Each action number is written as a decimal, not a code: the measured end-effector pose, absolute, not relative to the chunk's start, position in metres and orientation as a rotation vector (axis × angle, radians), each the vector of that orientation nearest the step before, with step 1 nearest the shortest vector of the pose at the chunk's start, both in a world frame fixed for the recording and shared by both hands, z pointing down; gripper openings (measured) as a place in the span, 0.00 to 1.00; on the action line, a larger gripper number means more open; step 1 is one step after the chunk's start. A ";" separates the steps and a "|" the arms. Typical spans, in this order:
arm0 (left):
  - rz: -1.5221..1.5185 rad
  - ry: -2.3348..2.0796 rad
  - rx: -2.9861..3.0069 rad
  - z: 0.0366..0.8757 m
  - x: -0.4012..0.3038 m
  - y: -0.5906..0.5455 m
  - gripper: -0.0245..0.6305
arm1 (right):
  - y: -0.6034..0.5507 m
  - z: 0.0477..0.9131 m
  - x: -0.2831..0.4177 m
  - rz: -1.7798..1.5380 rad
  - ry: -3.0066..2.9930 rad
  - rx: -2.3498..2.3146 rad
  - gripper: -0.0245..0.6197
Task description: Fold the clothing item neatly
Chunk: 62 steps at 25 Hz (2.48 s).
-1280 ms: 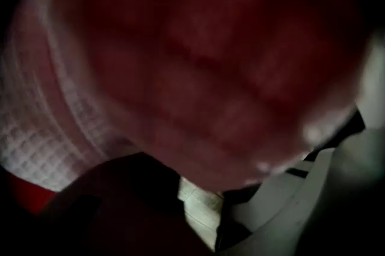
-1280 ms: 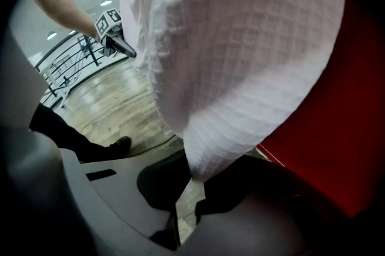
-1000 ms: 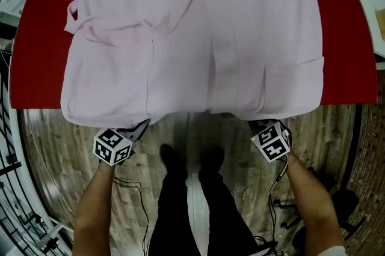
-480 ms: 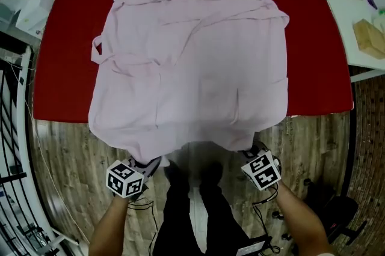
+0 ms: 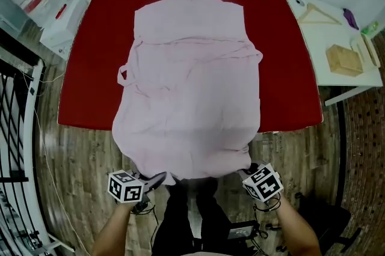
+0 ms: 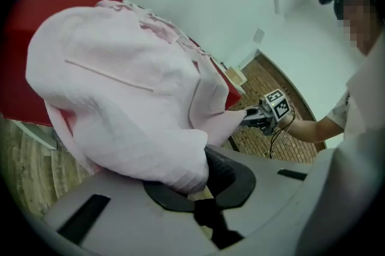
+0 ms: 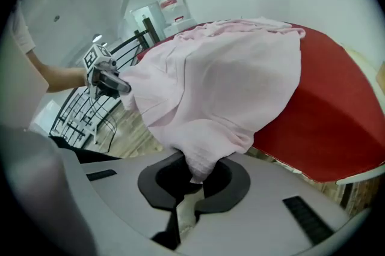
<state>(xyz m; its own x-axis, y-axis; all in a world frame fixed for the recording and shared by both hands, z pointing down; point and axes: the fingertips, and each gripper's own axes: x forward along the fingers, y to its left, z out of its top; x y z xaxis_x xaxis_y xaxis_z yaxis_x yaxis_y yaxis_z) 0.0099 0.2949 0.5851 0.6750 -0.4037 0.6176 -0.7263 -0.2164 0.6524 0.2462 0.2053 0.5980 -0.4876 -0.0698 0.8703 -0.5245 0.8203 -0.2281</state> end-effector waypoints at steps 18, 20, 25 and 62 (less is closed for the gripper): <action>0.341 -0.832 2.000 0.433 0.015 0.279 0.06 | 0.158 0.442 0.264 0.575 -2.138 0.440 0.07; 0.338 -0.824 2.031 0.417 0.011 0.272 0.06 | 0.148 0.426 0.263 0.556 -2.148 0.445 0.07; 0.339 -0.804 2.119 0.377 -0.004 0.244 0.06 | 0.121 0.394 0.264 0.534 -2.158 0.486 0.07; 0.043 -0.559 2.249 0.279 -0.120 -0.027 0.06 | -0.113 0.296 0.164 0.637 -2.159 0.748 0.07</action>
